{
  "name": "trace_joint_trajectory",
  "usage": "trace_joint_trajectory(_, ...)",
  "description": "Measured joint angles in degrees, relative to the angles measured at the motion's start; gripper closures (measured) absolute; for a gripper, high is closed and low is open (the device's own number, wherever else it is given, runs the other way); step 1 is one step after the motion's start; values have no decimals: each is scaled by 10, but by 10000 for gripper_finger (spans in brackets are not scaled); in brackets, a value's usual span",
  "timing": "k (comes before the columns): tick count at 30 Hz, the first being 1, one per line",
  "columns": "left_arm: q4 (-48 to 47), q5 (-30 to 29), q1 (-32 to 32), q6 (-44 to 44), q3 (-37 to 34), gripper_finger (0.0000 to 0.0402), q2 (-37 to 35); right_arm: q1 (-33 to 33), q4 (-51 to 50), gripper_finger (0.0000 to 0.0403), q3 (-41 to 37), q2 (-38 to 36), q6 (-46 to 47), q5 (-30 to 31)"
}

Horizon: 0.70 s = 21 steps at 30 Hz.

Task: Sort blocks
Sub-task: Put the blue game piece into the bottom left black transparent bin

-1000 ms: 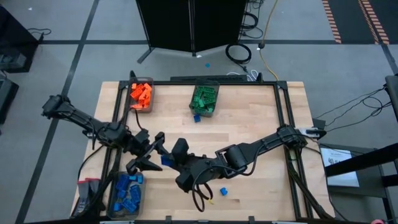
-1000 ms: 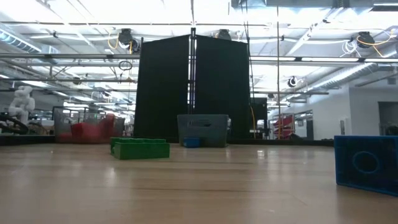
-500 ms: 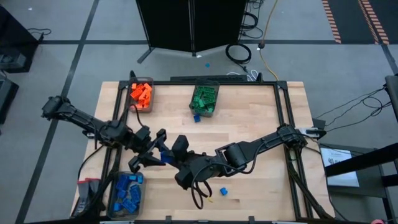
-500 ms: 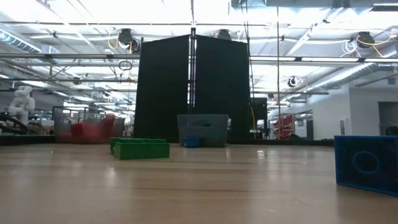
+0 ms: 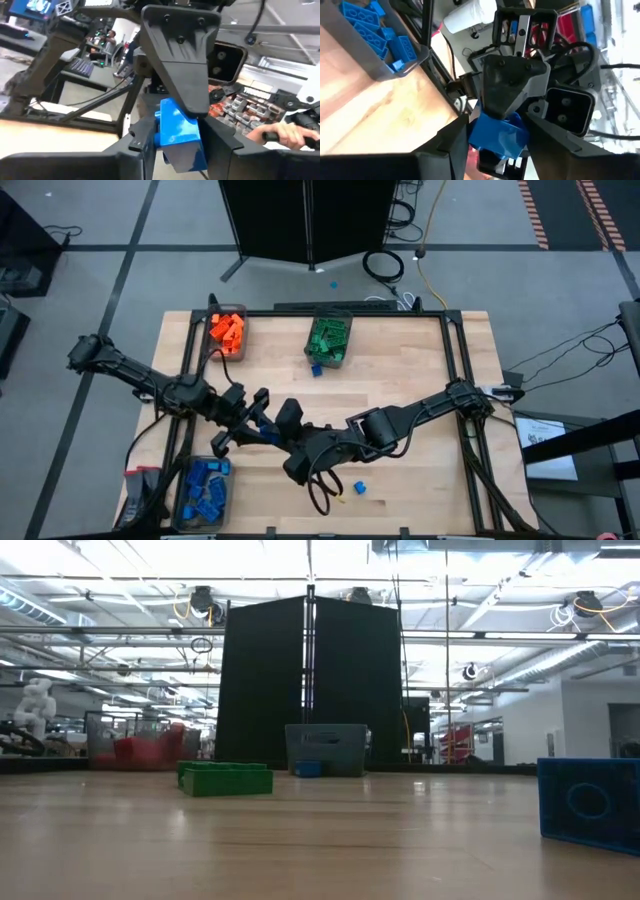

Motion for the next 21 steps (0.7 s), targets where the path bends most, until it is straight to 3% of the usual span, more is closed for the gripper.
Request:
trace_joint_trajectory(6, -107, -2, -1, -16, 2, 285, -25, 10, -72, 203, -2, 0, 56, 67)
trace_joint_trajectory(12, -237, 0, -4, -87, 2, 288, -48, 27, -135, 202, -1, -7, 132, 66)
trace_joint_trajectory(21, -560, 1, -96, -320, 2, 314, -60, 29, -267, 202, -2, -6, 288, 68)
